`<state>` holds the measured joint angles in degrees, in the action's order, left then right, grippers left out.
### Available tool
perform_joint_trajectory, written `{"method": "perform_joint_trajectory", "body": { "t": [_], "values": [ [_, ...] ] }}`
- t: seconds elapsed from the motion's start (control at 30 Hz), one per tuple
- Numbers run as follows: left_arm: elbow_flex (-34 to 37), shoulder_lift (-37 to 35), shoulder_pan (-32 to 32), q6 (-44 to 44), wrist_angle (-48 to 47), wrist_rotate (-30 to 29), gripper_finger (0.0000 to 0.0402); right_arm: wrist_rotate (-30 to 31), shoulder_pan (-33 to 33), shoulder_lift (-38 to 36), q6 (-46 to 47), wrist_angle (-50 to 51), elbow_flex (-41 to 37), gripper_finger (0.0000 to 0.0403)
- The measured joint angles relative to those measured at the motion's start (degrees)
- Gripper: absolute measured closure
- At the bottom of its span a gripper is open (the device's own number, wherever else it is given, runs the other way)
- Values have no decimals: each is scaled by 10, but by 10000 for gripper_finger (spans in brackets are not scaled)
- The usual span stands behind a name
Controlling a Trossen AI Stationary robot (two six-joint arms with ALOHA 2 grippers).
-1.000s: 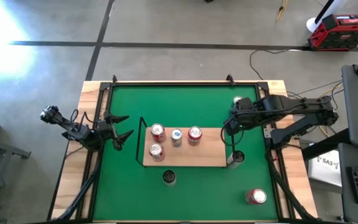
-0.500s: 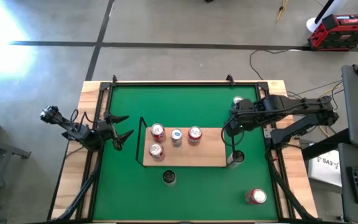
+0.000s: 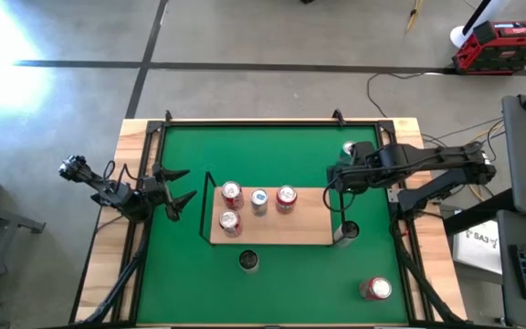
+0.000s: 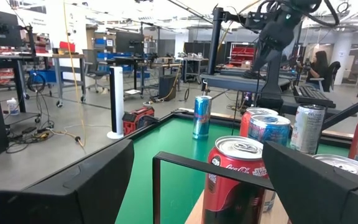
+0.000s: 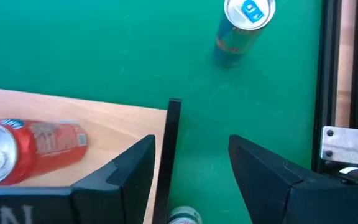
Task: Place canned beverage on shelf
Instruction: Put the blue soda can on the shelf
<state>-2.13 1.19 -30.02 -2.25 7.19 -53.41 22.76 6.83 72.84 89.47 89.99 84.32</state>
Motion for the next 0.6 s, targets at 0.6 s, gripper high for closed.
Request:
{"method": "perform_joint_trajectory", "body": {
  "t": [0.6],
  "values": [
    [0, 0, 0, 0, 0, 0, 61, 59, -20, 4, 21, 0, -9, 206]
  ]
}}
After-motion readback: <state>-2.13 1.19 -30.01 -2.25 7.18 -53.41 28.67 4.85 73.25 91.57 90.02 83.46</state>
